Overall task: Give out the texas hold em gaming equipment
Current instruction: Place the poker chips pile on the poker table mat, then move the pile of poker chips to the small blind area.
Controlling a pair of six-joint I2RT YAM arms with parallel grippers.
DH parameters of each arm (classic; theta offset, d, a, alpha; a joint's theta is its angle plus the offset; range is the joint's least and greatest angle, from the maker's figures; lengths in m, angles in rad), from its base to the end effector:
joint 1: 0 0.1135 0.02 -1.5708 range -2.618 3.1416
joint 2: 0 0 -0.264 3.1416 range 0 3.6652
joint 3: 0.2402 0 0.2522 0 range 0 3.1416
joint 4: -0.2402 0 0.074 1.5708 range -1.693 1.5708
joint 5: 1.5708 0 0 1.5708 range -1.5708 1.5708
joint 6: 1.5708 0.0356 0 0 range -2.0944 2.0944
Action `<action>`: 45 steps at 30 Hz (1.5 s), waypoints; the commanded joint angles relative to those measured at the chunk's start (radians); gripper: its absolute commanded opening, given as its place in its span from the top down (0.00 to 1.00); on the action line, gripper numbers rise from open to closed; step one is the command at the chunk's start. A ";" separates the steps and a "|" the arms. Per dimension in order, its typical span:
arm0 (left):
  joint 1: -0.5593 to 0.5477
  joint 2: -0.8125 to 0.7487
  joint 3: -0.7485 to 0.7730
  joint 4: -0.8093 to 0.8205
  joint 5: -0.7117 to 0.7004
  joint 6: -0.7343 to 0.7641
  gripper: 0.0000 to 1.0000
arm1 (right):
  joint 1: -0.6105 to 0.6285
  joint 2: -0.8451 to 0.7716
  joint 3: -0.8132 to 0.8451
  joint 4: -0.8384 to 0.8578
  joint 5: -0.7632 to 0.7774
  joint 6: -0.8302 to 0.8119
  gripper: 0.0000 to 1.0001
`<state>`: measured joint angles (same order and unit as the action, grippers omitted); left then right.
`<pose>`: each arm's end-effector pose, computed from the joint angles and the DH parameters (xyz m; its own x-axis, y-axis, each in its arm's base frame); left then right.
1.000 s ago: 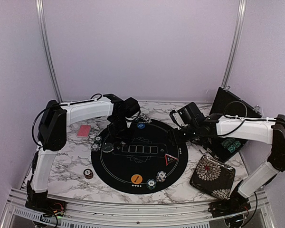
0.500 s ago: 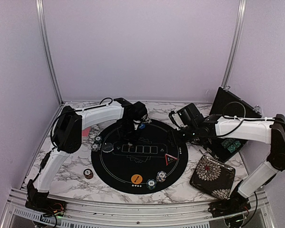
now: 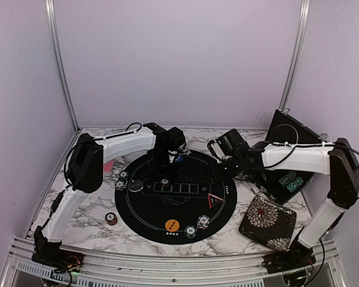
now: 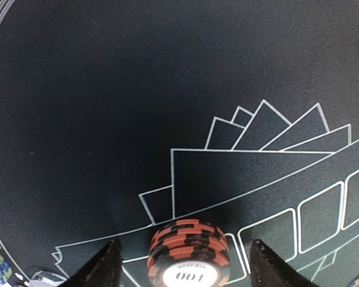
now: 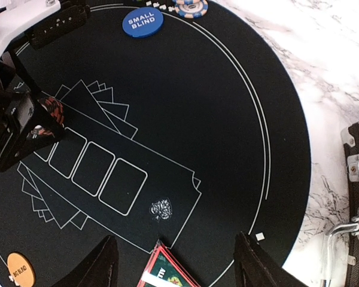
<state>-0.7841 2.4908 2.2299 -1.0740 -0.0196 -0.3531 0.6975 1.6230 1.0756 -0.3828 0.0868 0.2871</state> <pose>0.3600 -0.3581 0.1617 -0.8890 0.3984 -0.2259 0.4214 0.9047 -0.0630 0.2623 0.2158 0.2131 -0.7593 -0.2682 -0.5929 -0.4016 0.9101 0.1026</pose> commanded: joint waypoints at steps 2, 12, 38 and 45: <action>0.037 -0.154 -0.006 0.025 -0.003 0.015 0.20 | 0.029 0.071 0.127 -0.028 0.003 -0.011 0.36; 0.195 -0.559 -0.419 0.287 0.049 -0.041 0.15 | 0.170 0.358 0.491 -0.144 0.031 -0.035 0.36; 0.337 -0.851 -0.787 0.450 0.157 0.004 0.16 | 0.220 0.784 0.935 -0.326 0.071 -0.002 0.29; 0.338 -0.855 -0.801 0.460 0.168 0.008 0.17 | 0.217 0.782 0.902 -0.310 0.076 0.011 0.39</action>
<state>-0.4515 1.6749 1.4460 -0.6350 0.1314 -0.3603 0.9215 2.3901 1.9690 -0.6964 0.1448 0.2798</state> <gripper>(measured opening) 0.835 0.632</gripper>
